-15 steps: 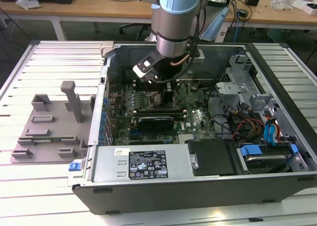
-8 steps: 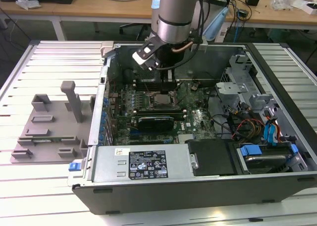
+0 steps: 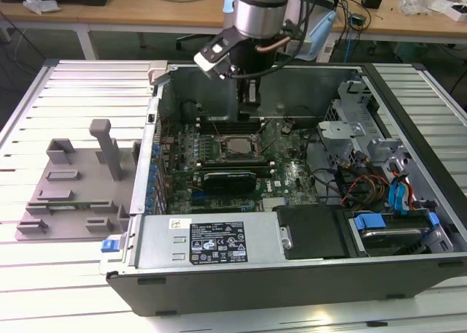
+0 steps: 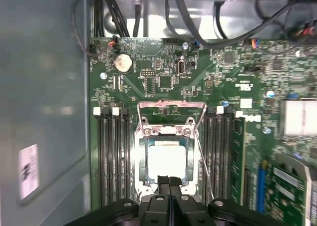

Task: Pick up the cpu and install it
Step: 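Place the cpu into insertion slot, then close the cpu cover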

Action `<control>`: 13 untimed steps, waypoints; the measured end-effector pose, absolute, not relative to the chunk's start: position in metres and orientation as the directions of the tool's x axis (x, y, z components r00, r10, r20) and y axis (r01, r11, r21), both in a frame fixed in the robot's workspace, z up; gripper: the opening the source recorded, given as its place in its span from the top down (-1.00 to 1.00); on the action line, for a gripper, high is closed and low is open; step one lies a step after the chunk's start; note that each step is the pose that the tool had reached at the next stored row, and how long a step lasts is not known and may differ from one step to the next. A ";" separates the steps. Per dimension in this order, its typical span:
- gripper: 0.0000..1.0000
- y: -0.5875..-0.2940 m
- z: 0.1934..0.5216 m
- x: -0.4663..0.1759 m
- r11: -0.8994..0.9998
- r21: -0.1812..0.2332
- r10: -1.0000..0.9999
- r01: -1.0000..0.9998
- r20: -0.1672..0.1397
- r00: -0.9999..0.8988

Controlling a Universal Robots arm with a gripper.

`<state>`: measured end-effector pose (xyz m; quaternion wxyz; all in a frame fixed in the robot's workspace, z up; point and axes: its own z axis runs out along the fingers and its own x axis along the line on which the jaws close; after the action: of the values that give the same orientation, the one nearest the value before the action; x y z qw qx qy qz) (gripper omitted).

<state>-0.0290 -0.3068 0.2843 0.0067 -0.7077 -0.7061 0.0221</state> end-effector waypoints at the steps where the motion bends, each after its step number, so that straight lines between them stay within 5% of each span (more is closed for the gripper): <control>1: 0.79 -0.307 0.289 -0.029 -0.003 -0.041 1.000 0.999 -0.023 0.002; 13: 0.79 -0.307 0.297 -0.029 -0.003 -0.041 1.000 0.999 -0.024 0.002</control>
<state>-0.0288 -0.3067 0.2966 0.0060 -0.7077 -0.7061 0.0227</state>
